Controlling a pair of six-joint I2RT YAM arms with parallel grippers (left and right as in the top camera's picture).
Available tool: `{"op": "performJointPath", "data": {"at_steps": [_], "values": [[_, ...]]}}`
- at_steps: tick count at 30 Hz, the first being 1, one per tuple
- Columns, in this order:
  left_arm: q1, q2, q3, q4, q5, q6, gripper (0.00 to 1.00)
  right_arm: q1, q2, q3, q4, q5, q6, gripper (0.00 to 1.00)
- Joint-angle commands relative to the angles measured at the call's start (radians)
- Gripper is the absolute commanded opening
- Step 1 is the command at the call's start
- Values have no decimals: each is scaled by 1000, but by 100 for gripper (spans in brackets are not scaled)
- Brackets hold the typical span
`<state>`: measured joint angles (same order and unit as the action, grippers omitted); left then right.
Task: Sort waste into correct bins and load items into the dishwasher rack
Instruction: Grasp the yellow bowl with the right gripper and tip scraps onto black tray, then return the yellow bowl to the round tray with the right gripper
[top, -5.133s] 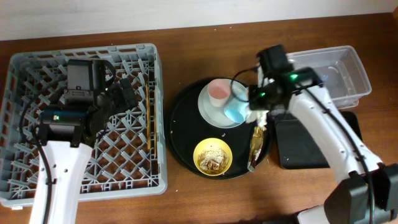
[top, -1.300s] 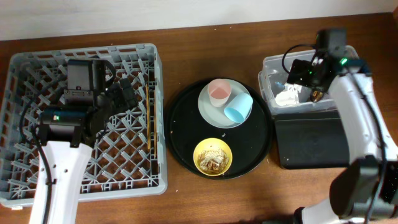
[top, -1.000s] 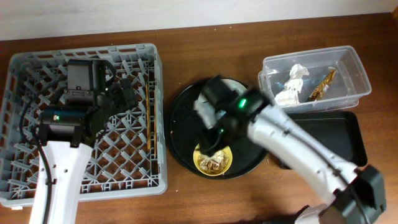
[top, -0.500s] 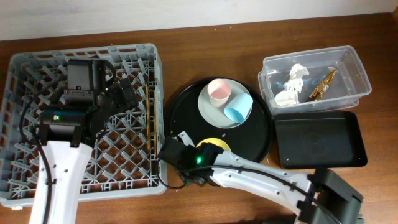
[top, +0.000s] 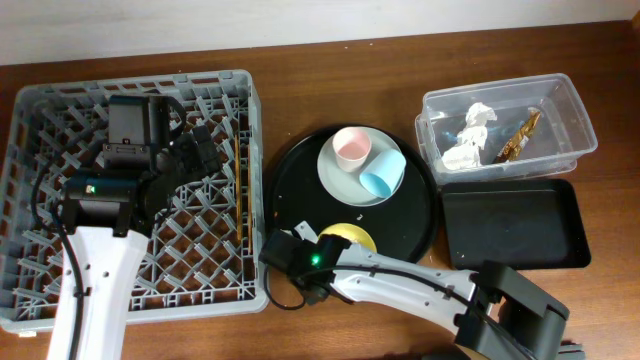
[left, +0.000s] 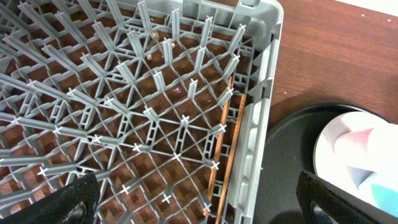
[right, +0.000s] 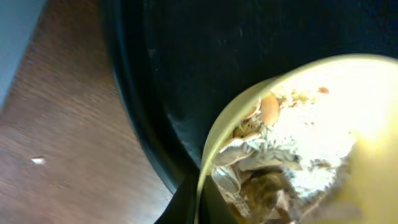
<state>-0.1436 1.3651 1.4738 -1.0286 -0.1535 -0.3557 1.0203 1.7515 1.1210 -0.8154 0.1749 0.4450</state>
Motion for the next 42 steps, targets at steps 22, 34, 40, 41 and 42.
{"op": "performJointPath", "data": {"at_steps": [22, 34, 40, 41, 42], "values": [[3, -6, 11, 2, 0, 2, 99, -1598, -275, 204, -423, -921, -621, 4], [3, -6, 11, 2, 0, 2, 99, -1809, -126, -255, -39, -1534, -833, 4], [3, -6, 11, 1, 0, 2, 99, -2031, -126, -260, -71, -1727, -686, 4], [3, -6, 11, 1, 0, 2, 99, -2071, -126, -260, -120, -1727, -686, 4], [3, -6, 11, 1, 0, 2, 99, -2097, -126, -260, -123, -1727, -665, 4]]}}
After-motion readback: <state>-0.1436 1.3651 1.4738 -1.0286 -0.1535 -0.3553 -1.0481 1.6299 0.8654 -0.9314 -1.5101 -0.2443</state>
